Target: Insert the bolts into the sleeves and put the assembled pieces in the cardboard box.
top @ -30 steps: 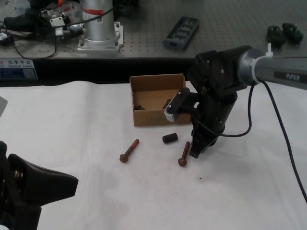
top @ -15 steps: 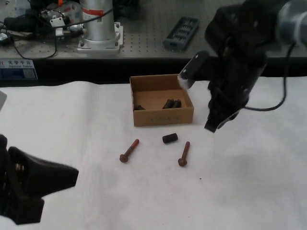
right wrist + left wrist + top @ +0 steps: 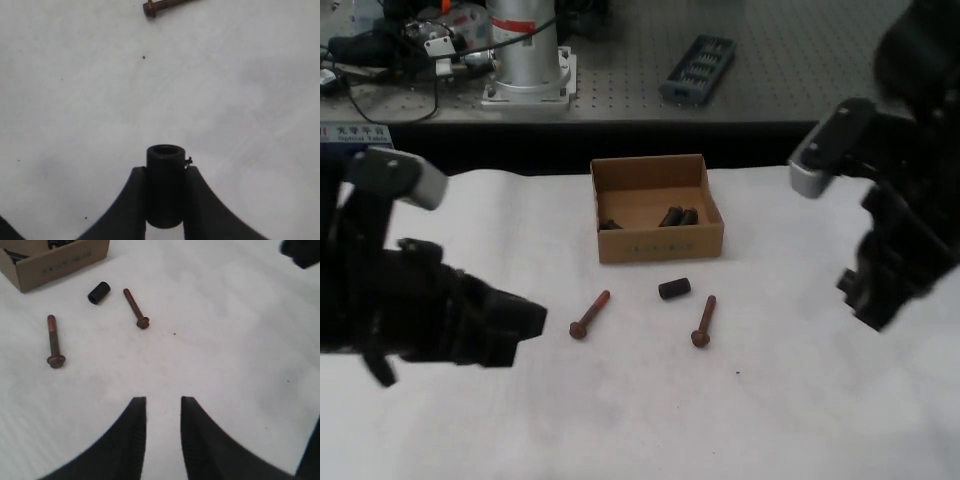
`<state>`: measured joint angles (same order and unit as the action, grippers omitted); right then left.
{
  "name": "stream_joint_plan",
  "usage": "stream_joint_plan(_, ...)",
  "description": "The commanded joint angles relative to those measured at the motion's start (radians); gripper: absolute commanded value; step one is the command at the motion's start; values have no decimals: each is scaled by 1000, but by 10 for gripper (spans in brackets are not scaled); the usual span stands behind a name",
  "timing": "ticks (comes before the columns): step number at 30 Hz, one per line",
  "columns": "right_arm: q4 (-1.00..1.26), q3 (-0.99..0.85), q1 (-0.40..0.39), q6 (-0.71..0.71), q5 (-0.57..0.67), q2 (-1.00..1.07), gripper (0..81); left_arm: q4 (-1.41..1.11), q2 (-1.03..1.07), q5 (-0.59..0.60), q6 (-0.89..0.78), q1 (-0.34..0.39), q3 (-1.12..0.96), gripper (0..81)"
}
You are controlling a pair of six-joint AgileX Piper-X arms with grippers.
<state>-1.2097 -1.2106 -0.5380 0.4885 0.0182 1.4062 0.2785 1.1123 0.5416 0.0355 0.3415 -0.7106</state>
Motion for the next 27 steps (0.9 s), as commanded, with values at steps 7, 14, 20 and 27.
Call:
stream_joint_plan(7,-14,186,6,-36,83,-258,28,-150,376,-67,62,2,-179,270)
stream_joint_plan(14,-14,246,6,-47,90,-350,28,-77,638,-67,147,14,-399,270)
stream_joint_plan(20,-3,251,6,-47,90,-353,28,155,809,-134,339,41,-582,270)
stream_joint_plan(27,5,251,6,-51,150,-353,28,157,916,-218,361,45,-665,270)
